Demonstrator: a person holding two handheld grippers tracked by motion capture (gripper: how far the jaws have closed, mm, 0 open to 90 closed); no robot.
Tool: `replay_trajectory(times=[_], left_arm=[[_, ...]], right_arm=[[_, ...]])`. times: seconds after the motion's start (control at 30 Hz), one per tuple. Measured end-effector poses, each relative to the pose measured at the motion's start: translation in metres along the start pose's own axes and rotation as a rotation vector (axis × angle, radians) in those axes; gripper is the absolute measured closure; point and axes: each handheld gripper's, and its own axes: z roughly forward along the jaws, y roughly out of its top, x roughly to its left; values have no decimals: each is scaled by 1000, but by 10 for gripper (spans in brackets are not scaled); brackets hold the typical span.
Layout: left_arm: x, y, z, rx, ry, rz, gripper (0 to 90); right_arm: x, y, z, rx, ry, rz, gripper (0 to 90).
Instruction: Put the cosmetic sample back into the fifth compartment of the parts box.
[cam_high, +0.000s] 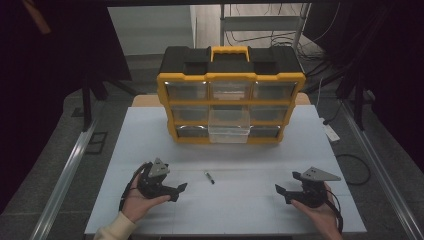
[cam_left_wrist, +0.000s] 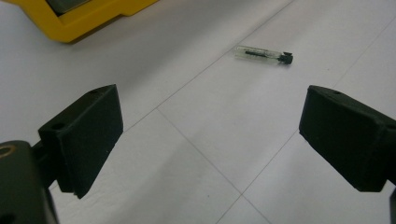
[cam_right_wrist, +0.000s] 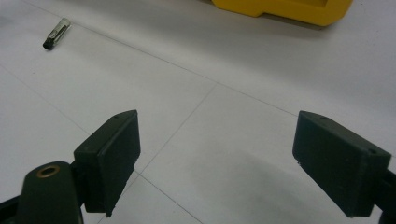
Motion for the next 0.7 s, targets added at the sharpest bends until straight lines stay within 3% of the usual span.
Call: replay_trajectory(times=[0.7], left_arm=[[-7, 31, 23, 35, -44, 47, 70]], right_arm=[[-1, 0, -2, -1, -6, -10, 157]])
